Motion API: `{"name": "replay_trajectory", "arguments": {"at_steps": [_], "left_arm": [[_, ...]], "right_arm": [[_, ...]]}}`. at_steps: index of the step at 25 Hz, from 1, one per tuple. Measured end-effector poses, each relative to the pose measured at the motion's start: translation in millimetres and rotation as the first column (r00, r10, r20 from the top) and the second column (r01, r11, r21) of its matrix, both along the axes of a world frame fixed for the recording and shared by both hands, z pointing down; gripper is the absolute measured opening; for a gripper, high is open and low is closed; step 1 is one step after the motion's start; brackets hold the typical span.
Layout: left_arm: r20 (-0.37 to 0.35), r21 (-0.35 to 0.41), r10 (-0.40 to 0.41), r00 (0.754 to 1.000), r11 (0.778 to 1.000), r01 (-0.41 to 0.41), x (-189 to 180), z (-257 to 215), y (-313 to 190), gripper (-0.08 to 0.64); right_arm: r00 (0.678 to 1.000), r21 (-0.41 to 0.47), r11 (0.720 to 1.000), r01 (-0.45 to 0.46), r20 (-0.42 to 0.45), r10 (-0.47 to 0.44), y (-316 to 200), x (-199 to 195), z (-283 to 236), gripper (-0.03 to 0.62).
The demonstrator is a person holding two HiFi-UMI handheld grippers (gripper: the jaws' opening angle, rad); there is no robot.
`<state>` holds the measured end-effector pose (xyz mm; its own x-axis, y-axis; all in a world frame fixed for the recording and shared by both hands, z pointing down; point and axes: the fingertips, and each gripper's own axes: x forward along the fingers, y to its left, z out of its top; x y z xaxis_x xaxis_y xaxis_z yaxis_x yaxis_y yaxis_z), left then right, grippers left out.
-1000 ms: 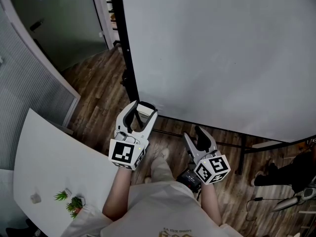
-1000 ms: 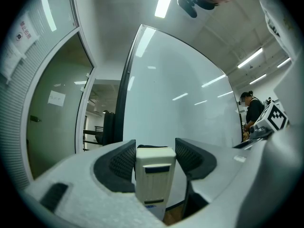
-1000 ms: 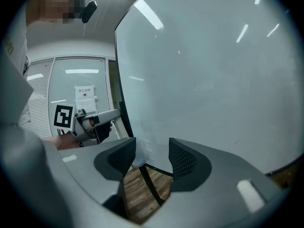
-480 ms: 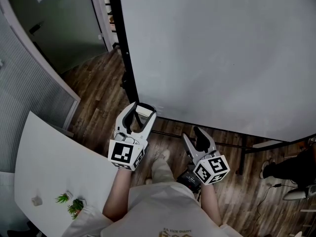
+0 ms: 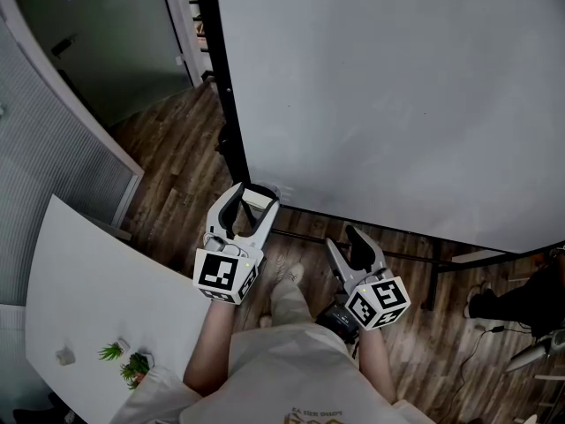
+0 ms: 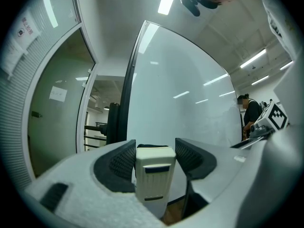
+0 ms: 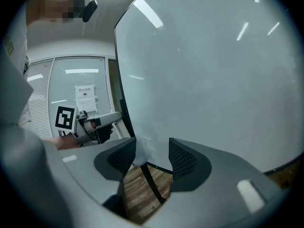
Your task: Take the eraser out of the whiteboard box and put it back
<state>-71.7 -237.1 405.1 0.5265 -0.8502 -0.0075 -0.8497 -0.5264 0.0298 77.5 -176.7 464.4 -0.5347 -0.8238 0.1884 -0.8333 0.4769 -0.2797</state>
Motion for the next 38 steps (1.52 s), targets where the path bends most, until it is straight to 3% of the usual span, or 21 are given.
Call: {"name": "replay_trajectory", "arguments": {"at_steps": [38], "left_arm": [[0.038,-0.124,0.004,0.999,0.992,0.0,3.6,59.9,-16.9,0.259]], "right_arm": [[1.0,-0.067,0.998,0.02,0.003,-0.02,-14.0,0.5,27.8,0.216]]}}
